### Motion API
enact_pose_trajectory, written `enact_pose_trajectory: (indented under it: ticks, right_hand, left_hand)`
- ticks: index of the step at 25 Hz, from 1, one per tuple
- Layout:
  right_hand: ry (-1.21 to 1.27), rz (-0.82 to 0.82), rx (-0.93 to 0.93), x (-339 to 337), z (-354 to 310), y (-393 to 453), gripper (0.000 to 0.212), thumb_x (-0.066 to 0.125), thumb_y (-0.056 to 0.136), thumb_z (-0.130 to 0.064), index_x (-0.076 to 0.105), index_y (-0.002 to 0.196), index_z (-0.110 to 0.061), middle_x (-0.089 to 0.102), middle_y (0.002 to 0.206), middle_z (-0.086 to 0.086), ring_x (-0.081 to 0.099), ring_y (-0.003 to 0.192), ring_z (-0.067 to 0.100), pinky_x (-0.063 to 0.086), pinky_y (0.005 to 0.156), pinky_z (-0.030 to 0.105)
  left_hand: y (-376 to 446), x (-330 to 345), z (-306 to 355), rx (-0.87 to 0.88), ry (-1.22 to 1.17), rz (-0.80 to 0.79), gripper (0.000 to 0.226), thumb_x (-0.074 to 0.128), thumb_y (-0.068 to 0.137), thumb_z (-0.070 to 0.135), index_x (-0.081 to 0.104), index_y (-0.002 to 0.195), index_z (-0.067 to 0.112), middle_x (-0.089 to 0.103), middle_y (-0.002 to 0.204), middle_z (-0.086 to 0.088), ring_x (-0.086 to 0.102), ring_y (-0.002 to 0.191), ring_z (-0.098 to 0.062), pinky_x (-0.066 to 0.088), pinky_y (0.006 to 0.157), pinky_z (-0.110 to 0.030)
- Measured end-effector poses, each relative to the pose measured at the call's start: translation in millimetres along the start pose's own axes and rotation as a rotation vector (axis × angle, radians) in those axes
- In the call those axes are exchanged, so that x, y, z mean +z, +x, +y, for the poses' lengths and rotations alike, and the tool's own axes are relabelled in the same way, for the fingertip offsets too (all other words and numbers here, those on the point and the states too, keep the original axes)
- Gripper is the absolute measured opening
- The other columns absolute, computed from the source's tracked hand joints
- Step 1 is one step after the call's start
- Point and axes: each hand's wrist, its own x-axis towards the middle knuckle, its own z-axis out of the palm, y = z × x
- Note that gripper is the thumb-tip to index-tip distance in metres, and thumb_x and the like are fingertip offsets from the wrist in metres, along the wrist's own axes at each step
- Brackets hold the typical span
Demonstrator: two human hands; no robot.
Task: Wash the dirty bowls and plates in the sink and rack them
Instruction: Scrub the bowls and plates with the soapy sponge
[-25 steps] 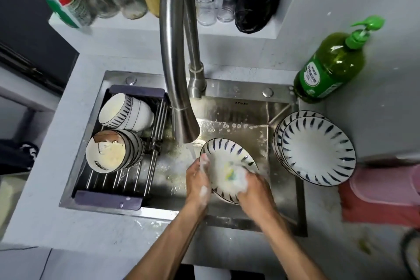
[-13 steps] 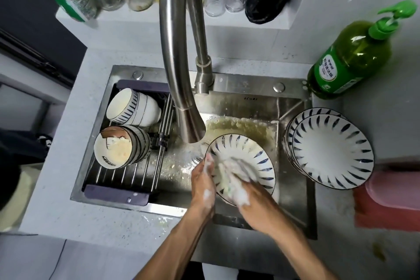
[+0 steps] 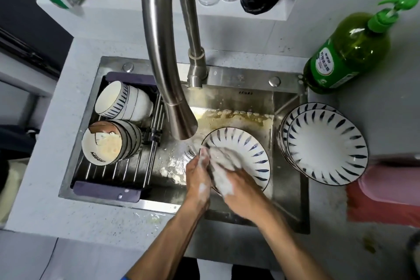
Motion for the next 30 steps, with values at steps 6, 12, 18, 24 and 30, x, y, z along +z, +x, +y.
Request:
enact_pose_trajectory:
  ticks: [6,12,18,24,30]
  right_hand:
    - [0.064,0.361,0.682,31,31,-16,0.061,0.062,0.085,-0.008,0.042,0.143,-0.007,0.047,0.144,0.015,0.046,0.128,0.031,0.044,0.104,0.035]
    - [1.199,0.530,0.999,12,66,15,0.023,0.070,0.085,-0.007,0.062,0.103,-0.015,0.072,0.091,0.009,0.069,0.079,0.026,0.059,0.071,0.038]
    - [1.141,0.549,1.113,24,49,6,0.014,0.076,0.081,-0.019,0.062,0.086,-0.020,0.074,0.096,0.013,0.069,0.085,0.026,0.057,0.081,0.050]
    - [0.884,0.399,1.050,-26,41,16,0.010,0.059,0.085,-0.003,0.060,0.084,-0.013,0.069,0.083,0.008,0.064,0.069,0.020,0.055,0.058,0.032]
    - [1.179,0.383,0.939,-40,24,28,0.021,0.048,0.101,-0.035,0.061,0.109,-0.021,0.068,0.104,0.004,0.067,0.091,0.021,0.061,0.072,0.043]
  left_hand:
    - [-5,1,10,0.087,0.046,0.085,0.028,0.047,0.103,0.021,0.061,0.126,0.014,0.060,0.117,0.004,0.050,0.107,-0.011,0.039,0.100,-0.035]
    - [25,-18,19,-0.101,-0.022,-0.172,0.014,0.050,0.100,0.004,0.062,0.107,0.002,0.064,0.106,-0.016,0.057,0.079,-0.006,0.052,0.060,-0.010]
    - [33,-25,-20,0.147,0.194,0.020,0.010,0.054,0.099,0.007,0.061,0.100,0.014,0.067,0.081,-0.002,0.056,0.059,0.010,0.046,0.057,-0.007]
    - [30,-50,-8,0.696,1.150,-0.698,0.059,0.043,0.097,0.060,0.032,0.150,0.037,0.018,0.162,0.015,0.015,0.145,0.010,0.009,0.124,-0.027]
    - [52,-51,-1,1.232,1.272,-0.574,0.065,0.076,0.073,0.012,0.059,0.135,0.023,0.064,0.133,-0.001,0.064,0.116,-0.016,0.050,0.099,-0.028]
